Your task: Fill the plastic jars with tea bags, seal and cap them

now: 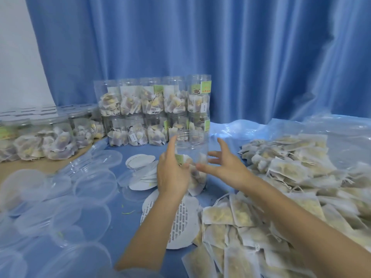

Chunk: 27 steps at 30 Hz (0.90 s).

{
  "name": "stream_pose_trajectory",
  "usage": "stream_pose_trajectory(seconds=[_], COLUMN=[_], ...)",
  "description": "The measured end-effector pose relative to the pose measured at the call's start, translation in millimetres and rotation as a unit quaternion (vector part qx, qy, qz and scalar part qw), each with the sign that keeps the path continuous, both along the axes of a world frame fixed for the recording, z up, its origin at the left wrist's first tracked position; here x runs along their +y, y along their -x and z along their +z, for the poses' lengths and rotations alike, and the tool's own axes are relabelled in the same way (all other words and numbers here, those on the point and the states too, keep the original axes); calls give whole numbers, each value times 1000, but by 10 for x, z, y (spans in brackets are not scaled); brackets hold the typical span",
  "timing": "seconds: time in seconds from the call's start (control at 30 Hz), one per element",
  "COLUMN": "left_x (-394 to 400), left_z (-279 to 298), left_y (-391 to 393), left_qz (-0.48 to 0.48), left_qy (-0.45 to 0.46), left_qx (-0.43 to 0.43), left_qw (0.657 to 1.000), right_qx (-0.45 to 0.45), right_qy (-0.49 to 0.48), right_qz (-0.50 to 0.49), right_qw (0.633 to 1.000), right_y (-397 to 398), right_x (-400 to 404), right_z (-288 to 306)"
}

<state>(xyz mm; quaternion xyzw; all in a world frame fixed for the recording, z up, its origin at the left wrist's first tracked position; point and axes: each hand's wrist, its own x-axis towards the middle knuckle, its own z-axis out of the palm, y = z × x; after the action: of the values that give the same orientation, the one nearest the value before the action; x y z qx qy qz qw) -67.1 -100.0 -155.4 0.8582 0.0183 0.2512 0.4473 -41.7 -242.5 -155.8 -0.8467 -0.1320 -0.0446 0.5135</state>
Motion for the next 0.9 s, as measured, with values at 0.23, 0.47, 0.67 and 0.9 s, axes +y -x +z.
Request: stream_pose_trajectory(seconds=[0.23,0.47,0.67,0.9], left_x=[153,444,535,617], left_z=[-258,-304,-342,-378], left_y=[-14,19,8,9], left_qz=[51,87,134,182], left_qy=[121,248,179,79], left_qx=[-9,-52,-32,5], left_qw=[991,963,974,980], right_qx=[-11,-11,-179,-283], right_qy=[267,440,16,-61], right_qz=[167,212,71,-139], right_qw=[949,873,981,947], right_y=[320,384,175,-182], right_x=[-68,6,280,473], right_z=[186,148,396,576])
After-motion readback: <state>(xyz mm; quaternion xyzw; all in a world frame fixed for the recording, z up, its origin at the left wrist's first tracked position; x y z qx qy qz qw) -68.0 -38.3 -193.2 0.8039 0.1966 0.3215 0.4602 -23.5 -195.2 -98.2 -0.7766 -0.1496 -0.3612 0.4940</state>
